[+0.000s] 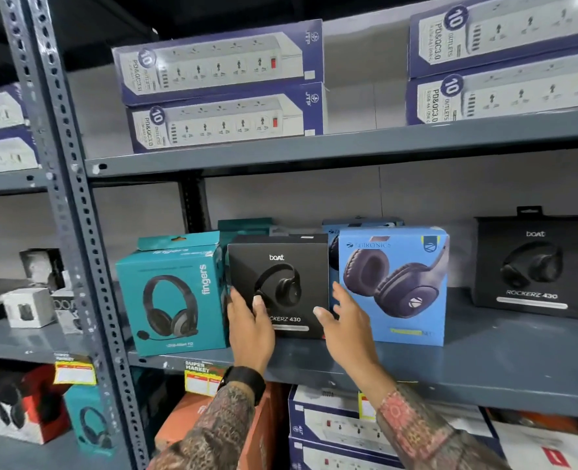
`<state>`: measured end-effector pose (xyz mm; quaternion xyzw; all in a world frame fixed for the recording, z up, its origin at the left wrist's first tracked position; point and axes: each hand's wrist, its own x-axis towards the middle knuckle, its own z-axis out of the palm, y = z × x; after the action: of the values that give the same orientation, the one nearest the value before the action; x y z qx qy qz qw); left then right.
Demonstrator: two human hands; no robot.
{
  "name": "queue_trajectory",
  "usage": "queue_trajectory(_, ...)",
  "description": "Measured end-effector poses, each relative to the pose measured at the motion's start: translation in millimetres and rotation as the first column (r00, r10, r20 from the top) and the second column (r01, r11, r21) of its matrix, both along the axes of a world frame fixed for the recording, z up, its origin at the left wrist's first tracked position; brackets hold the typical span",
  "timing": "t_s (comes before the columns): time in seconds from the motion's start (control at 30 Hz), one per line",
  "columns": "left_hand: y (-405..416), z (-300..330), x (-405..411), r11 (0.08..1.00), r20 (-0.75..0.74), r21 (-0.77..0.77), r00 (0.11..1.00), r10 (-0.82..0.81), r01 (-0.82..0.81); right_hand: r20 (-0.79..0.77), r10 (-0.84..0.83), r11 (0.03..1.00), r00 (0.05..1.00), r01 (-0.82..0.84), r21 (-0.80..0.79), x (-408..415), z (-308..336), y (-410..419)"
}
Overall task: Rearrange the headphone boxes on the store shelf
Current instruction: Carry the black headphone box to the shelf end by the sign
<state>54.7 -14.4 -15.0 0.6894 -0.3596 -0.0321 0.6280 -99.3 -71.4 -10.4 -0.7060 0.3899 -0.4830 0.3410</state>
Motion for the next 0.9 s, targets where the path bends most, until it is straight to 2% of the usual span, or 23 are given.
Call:
queue_trajectory(0.17,-8.1,-0.5,9.5,0.998,-0.014,0.016,0.998,0.060,-0.059,-0.082,-0.039,0.997,0.996,0.044,0.059,8.8,1.6,-1.3)
queue_trajectory(0.33,-5.4,-2.6,0.8,0.994,-0.032,-0.012,0.994,0.106,-0.106,-0.067,-0.135,0.989,0.989,0.138,0.048,10.1,-0.4,0.2)
queue_trajectory(0.63,34.2,-8.7,-18.1,0.991,0.007,-0.086,0.994,0.105,-0.104,0.080,-0.197,0.980,0.977,0.197,0.005,-14.0,0.1,27.3)
queue_trajectory(0.77,65.9,-4.4,-18.1,0.981,0.074,-0.187,0.996,0.055,-0.040,0.167,-0.166,0.986,0.972,0.165,0.015,-30.9,-1.9,42.8)
queue_trajectory(0.9,94.7,7.3,-27.7,0.949,0.080,-0.296,0.993,-0.085,0.105,0.242,-0.137,0.989,0.961,0.145,-0.016,-50.7,1.0,64.5)
